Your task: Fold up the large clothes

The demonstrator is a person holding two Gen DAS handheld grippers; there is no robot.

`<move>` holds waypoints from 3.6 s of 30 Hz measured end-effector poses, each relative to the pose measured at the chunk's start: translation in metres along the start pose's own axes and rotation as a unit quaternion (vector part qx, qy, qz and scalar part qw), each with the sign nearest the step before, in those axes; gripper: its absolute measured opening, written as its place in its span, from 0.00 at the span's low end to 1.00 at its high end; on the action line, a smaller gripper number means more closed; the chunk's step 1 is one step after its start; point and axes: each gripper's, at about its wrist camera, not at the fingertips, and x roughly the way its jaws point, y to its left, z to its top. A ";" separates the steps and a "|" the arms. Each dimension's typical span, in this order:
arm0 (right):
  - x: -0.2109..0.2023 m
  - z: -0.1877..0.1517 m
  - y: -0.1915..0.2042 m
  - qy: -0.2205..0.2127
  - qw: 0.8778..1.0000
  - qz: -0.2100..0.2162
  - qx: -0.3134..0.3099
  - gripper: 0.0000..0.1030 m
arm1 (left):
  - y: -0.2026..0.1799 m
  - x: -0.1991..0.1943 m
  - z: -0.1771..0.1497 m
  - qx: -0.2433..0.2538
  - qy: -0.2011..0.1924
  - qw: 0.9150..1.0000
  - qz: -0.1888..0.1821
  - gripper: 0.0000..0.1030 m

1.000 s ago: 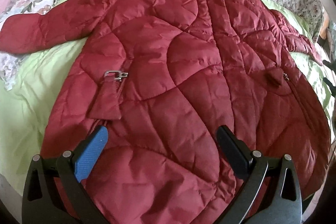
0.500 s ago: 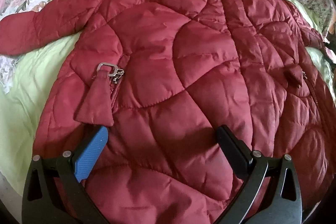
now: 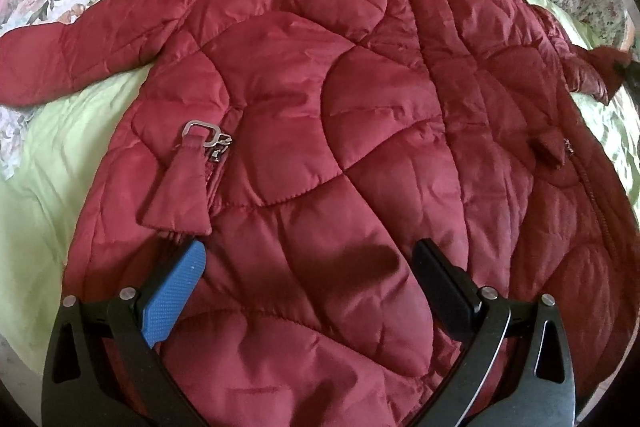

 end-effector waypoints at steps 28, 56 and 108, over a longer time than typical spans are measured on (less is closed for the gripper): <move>0.000 -0.166 0.285 0.133 0.946 0.201 -0.218 0.08 | 0.061 -0.018 0.001 -0.071 -0.023 0.991 -0.111 1.00; 0.025 -0.245 0.354 0.158 0.917 0.244 -0.274 0.13 | 0.094 0.051 0.170 -0.181 0.000 0.919 -0.350 0.40; 0.058 -0.194 0.255 0.136 0.961 0.098 -0.222 0.51 | 0.083 0.055 0.133 -0.034 -0.089 0.990 -0.106 0.28</move>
